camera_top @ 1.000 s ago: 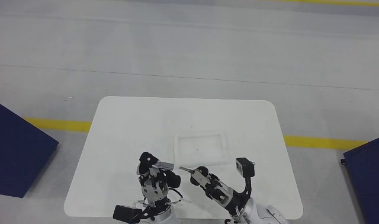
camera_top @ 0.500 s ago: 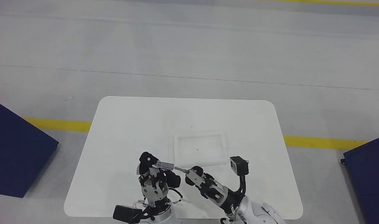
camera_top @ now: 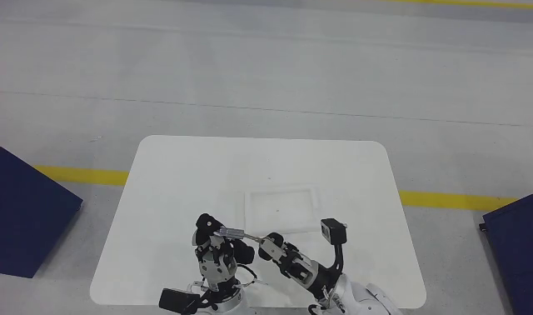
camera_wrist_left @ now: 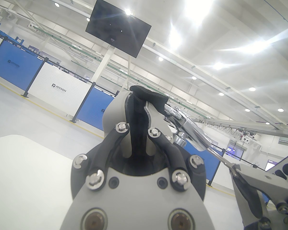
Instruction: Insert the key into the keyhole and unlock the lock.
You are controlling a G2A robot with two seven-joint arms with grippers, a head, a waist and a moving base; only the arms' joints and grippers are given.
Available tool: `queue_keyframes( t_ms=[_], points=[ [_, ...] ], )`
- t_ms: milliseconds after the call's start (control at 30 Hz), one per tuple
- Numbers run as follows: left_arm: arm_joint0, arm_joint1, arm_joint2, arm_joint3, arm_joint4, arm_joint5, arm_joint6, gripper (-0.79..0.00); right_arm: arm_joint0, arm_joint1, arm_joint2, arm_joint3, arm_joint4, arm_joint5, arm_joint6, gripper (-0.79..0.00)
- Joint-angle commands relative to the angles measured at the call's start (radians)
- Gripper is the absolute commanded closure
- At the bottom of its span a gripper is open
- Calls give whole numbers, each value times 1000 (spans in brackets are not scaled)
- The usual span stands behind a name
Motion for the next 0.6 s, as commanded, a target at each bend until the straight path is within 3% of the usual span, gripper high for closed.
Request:
queue_keyframes(
  t_ms=[0,567],
  points=[
    [0,0,0,0,0,0,0,0,2,-1,-1,2,2,-1,1,0],
    [0,0,0,0,0,0,0,0,2,-5,9,4,4,-12,15,0]
  ],
)
